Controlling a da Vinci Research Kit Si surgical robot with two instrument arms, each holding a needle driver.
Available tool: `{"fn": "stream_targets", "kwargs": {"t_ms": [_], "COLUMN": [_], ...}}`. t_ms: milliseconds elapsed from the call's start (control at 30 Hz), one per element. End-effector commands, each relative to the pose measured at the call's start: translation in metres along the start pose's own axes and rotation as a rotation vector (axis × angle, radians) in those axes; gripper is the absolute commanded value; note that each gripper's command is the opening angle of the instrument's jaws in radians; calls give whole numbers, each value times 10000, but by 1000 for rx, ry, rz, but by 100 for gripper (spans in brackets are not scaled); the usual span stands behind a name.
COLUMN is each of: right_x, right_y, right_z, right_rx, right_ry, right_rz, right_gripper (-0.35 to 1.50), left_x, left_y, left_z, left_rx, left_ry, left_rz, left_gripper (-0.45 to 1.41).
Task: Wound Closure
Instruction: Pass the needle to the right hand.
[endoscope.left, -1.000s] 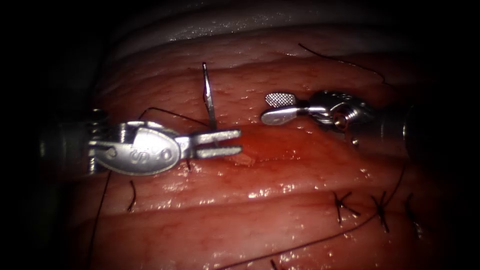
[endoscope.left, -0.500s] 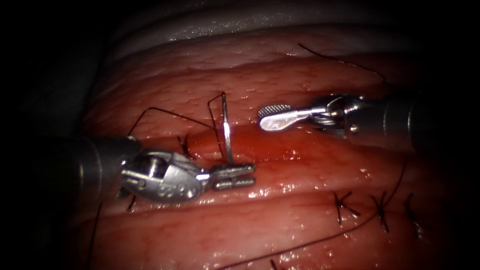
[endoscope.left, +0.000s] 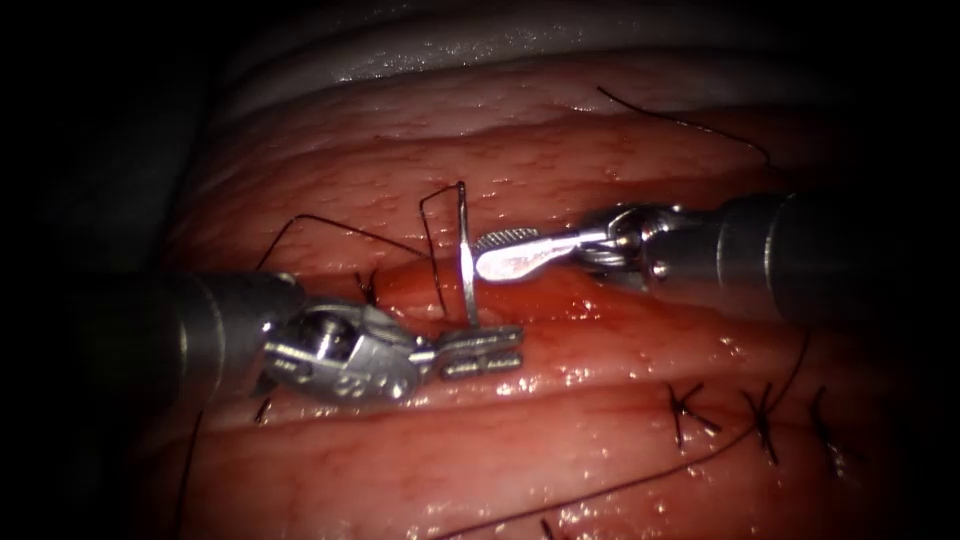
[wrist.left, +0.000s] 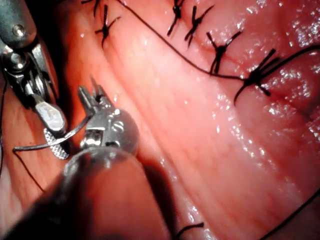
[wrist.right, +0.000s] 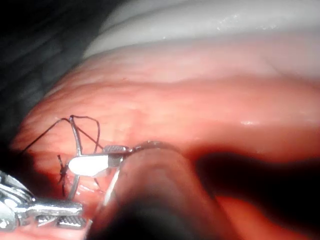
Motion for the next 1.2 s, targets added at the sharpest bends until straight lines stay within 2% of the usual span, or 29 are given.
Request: {"fn": "stream_targets", "kwargs": {"t_ms": [33,400,633,667,700,733,767,800,933,1067,1100,1133,1167,1200], "right_x": [0,-1,-3,-3,-3,-2,-2,-1,5,9,10,10,11,12], "right_y": [3,3,4,4,4,5,5,6,10,13,14,14,15,16], "right_z": [14,30,34,34,34,34,33,33,31,28,27,27,26,25], "right_rx": [11,47,63,61,59,49,25,7,-3,-20,-18,-18,-21,-21], "right_ry": [-2,-18,-36,-34,-27,-24,-13,-5,53,72,75,75,82,86], "right_rz": [-3,-6,-9,-8,-8,-8,-6,-5,-2,5,5,5,0,-6], "right_gripper": [140,130,111,103,86,49,-20,-35,-35,-35,-35,-35,-35,-35], "left_x": [-3,-4,-2,-2,-2,-1,-1,0,4,8,9,11,12,14], "left_y": [2,7,7,7,7,8,8,9,11,12,13,13,13,13], "left_z": [7,9,9,9,9,9,9,9,9,9,8,8,7,5], "left_rx": [-4,-16,-19,-19,-19,-22,-21,-21,-23,-22,-22,-23,-23,-23], "left_ry": [0,-6,-7,-7,-7,-8,-8,-9,-12,-15,-16,-16,-12,-8], "left_rz": [1,6,6,6,7,7,7,8,10,11,11,17,-6,-24], "left_gripper": [-45,-45,-45,-45,-45,-45,-45,-45,-45,-43,-16,41,69,74]}}
